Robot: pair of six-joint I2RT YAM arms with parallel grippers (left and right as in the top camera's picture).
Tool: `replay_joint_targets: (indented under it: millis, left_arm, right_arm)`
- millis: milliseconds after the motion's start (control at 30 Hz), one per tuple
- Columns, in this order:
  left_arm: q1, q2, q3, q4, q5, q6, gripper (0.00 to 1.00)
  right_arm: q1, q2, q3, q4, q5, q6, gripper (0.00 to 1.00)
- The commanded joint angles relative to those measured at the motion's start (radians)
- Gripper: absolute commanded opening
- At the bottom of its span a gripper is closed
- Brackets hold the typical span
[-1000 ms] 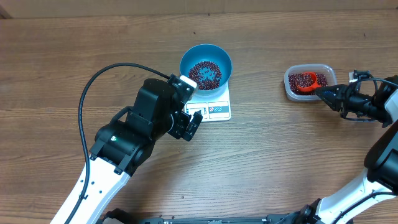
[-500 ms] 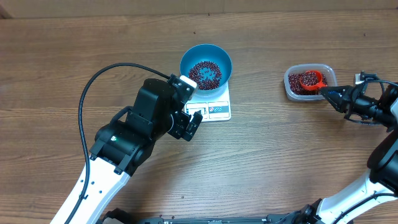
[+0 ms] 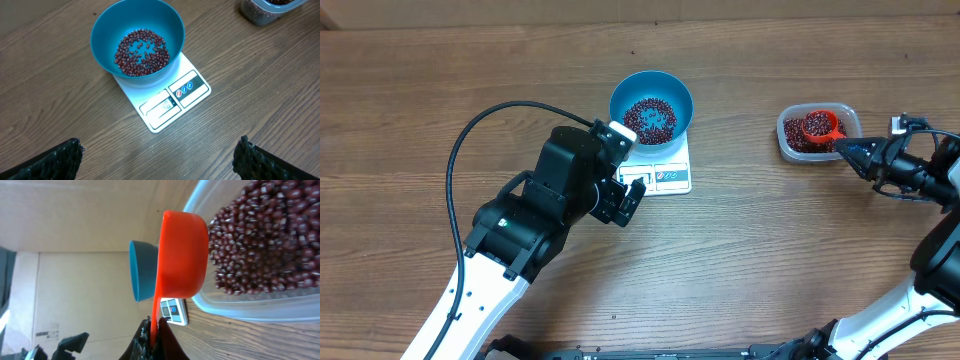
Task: Scoop item into bowl and weigh 150g on scale
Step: 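Carry the filled scoop with the right gripper toward the teal bowl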
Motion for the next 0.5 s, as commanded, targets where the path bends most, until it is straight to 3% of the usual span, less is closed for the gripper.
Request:
replay_joint_targets:
  millis: [0,467]
  left_arm:
    - [0.005,-0.006,0.019,0.000,-0.010,-0.013,1.00]
    - [0.005,-0.006,0.019,0.000,-0.010,-0.013,1.00]
  right_arm:
    - [-0.003,0.013,-0.008,-0.009,-0.090,-0.060,0.04]
    - [-0.003,0.013,-0.008,-0.018,-0.235,-0.060,0.03]
